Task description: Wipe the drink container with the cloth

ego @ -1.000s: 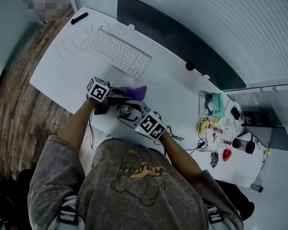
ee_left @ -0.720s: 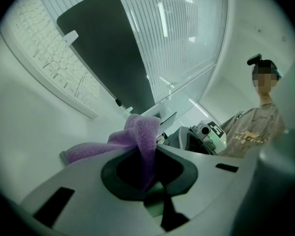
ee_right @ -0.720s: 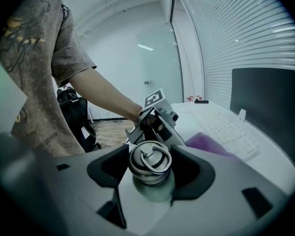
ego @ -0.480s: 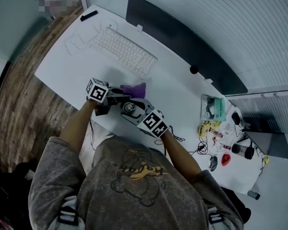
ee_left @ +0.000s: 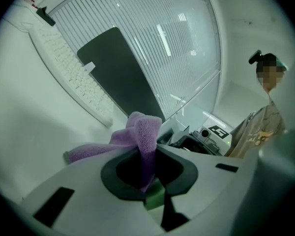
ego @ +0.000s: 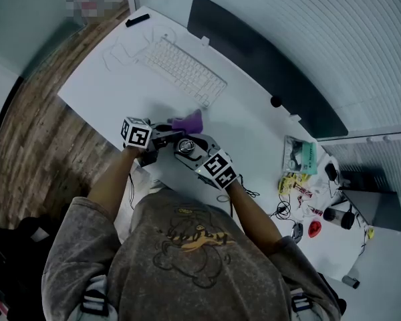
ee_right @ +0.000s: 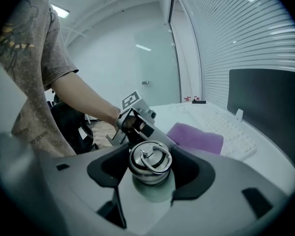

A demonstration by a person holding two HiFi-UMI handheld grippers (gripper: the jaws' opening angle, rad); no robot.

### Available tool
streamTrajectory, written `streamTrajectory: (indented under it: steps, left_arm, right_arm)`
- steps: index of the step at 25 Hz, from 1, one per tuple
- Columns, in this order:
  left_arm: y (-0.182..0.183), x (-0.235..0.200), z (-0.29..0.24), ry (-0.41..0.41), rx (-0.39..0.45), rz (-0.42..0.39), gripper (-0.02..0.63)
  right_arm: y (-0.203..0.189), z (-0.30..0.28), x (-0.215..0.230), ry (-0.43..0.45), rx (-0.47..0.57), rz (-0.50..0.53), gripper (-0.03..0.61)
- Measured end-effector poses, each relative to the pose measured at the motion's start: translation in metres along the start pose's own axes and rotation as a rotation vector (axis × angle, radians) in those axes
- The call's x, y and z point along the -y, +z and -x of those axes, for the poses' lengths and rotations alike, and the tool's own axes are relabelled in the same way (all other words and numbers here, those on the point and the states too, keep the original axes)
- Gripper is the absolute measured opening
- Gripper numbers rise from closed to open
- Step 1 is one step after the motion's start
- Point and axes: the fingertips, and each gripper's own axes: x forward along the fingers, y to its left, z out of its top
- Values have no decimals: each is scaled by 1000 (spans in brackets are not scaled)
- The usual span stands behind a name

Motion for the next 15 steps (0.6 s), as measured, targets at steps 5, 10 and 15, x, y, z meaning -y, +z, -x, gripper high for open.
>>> streamTrajectory:
  steps: [5, 10, 15]
  left_arm:
    - [-3, 1, 10, 48, 50, -4, 51]
    - [-9, 3, 23, 97, 92, -5, 52]
    - [-16, 8, 34, 134, 118, -25, 52]
  right_arm:
    - [0, -1, 1, -7, -1, -4, 268]
    - [1, -1, 1, -12, 1, -10, 268]
    - [0, -1, 2, -19, -2, -14, 268]
